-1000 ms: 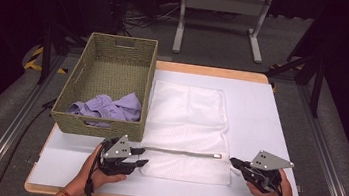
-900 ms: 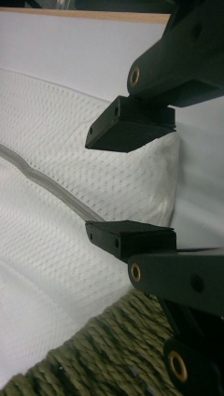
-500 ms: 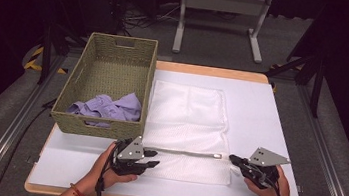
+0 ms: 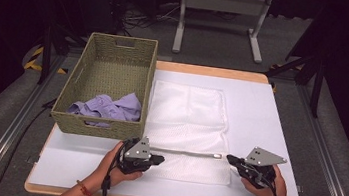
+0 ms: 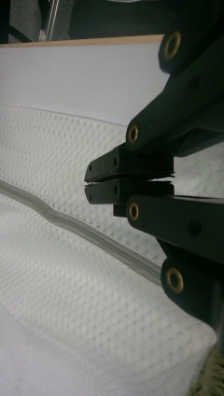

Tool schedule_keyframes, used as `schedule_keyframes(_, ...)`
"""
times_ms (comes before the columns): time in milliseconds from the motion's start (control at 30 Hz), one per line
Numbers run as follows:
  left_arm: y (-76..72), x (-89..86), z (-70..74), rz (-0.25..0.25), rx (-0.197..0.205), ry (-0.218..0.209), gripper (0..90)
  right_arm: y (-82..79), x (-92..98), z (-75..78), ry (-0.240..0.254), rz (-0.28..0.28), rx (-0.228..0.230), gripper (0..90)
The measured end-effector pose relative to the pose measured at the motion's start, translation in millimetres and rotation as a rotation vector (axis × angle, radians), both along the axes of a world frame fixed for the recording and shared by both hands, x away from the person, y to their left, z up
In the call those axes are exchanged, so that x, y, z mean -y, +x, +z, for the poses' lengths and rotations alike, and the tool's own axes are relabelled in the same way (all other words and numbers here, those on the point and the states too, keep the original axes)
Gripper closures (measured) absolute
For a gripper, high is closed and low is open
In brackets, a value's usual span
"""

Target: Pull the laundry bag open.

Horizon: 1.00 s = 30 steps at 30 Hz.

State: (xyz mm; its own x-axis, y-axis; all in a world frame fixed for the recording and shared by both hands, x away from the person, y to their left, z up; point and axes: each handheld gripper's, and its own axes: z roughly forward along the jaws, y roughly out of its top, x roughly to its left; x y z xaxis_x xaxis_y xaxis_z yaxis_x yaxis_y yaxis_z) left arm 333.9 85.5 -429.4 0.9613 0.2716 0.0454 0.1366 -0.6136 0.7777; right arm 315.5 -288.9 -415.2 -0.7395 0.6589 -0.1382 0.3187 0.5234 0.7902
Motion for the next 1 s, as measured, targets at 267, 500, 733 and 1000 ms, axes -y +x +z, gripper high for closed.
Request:
schedule_keyframes(267,1.3,17.7,1.7,-0.014,0.018,0.014,83.5,0.9,-0.7,-1.1,-0.003,0.004,-0.005,90.0)
schedule_keyframes(500,0.9,12.4,1.4,-0.006,0.023,0.000,84.6,1.3,-1.8,-1.7,-0.002,0.005,-0.005,90.0)
schedule_keyframes(733,2.1,3.8,8.5,0.023,0.043,-0.031,82.3,0.7,-4.6,-0.4,0.000,0.013,-0.002,90.0)
schedule_keyframes(1000,5.3,9.9,10.4,0.015,0.038,-0.021,81.0,3.6,-5.7,-1.5,-0.001,0.006,-0.007,90.0)
